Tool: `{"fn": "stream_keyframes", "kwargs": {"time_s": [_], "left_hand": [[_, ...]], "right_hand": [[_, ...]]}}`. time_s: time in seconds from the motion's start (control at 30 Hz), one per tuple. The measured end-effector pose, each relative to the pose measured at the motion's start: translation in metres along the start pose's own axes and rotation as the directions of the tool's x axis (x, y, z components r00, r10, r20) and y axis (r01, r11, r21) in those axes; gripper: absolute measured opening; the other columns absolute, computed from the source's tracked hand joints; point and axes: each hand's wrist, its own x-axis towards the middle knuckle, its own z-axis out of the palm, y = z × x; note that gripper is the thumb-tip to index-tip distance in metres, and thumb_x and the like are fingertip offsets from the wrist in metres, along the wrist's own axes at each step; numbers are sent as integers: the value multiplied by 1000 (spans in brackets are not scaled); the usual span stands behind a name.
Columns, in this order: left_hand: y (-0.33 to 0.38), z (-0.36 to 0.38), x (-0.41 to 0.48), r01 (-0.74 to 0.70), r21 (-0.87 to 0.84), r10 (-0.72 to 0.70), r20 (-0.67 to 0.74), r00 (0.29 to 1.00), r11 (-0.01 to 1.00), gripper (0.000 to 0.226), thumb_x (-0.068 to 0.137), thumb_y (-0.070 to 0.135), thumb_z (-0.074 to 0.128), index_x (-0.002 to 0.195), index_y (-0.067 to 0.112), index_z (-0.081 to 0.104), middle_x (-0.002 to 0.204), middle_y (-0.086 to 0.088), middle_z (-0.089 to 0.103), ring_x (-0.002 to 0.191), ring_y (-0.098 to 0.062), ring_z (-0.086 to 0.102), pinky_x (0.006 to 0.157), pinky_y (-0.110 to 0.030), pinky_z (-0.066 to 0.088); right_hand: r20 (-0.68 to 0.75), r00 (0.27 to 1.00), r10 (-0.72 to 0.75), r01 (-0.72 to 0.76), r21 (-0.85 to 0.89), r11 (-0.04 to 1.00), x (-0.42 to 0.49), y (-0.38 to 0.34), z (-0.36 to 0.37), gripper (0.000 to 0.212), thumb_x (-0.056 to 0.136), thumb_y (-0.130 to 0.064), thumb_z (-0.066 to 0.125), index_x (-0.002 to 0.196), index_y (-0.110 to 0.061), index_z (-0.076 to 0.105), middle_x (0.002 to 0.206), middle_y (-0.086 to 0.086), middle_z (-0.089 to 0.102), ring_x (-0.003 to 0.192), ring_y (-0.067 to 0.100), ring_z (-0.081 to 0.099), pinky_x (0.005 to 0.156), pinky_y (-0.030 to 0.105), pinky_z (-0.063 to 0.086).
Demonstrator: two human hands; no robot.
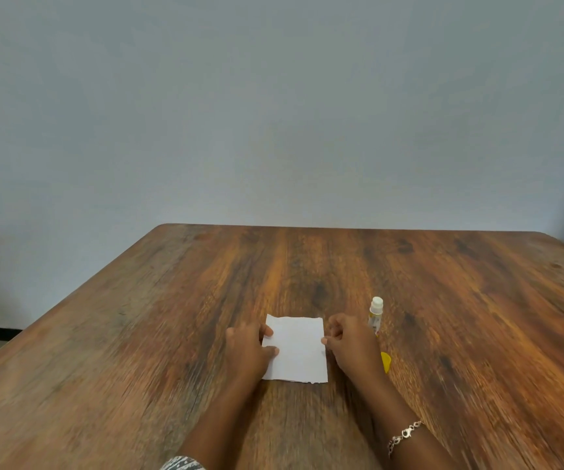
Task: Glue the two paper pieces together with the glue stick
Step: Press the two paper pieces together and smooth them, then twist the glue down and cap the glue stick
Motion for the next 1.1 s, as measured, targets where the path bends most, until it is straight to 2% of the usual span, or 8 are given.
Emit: {"fn": "stream_keyframes", "kwargs": {"time_s": [0.17,0.37,0.47,0.57,0.8,0.87,1.0,1.1], "left_hand": [[7,5,-6,-51,102,64,-132,989,993,18,82,30,64,98,23,60,125,-4,54,116,-20,41,92,-30,40],[40,22,-24,-226,-84,205,-206,957,971,14,82,22,65,94,17,63,109,-3,64,106,-18,49,73,-16,24],[53,32,-36,-304,-167,272,-192,943,938,11,81,14,65,91,13,63,103,-3,66,105,-19,51,75,-13,25],[61,39,-42,-310,-221,279,-161,947,925,10,81,15,65,91,13,62,104,-4,66,102,-16,53,83,-19,35],[74,44,-48,-281,-312,251,-135,959,908,21,84,19,62,105,16,61,115,-1,64,102,-8,54,85,-15,37],[78,41,-48,-318,-330,288,-136,948,889,29,85,23,60,114,18,57,120,8,59,107,-4,50,81,-6,33],[86,32,-50,-329,-469,338,-67,939,820,41,87,27,58,126,20,51,120,17,48,109,2,46,74,6,35],[91,22,-52,-247,-681,367,33,930,689,32,87,17,57,119,13,57,117,-1,64,104,-10,61,84,-12,49]], "right_hand": [[-213,970,-120,135,58,989,-20,17,-29,9,79,-8,65,75,-17,65,74,-7,65,70,8,58,64,26,49],[-401,911,95,29,293,956,-13,63,-61,25,73,-2,71,69,-23,60,73,-2,65,70,18,60,56,24,41],[-251,950,185,-87,355,931,6,76,-63,33,69,0,74,98,-10,62,103,11,66,96,28,61,79,38,50],[-58,990,125,-101,310,945,22,76,-57,55,69,-1,74,120,-8,54,124,10,58,117,25,52,98,40,43],[53,995,79,-90,234,968,30,68,-48,37,81,-9,65,117,-9,57,116,10,65,106,23,60,85,35,48],[3,1000,24,-23,334,942,23,60,-51,29,82,-7,64,110,-4,59,105,12,67,102,28,61,86,40,50],[53,985,-164,119,475,872,2,28,-60,18,86,-8,57,104,-10,61,89,5,65,84,18,62,68,23,54],[134,965,-226,120,541,832,-13,9,-60,16,89,-10,53,102,-16,60,93,8,66,82,16,65,66,27,58]]}}
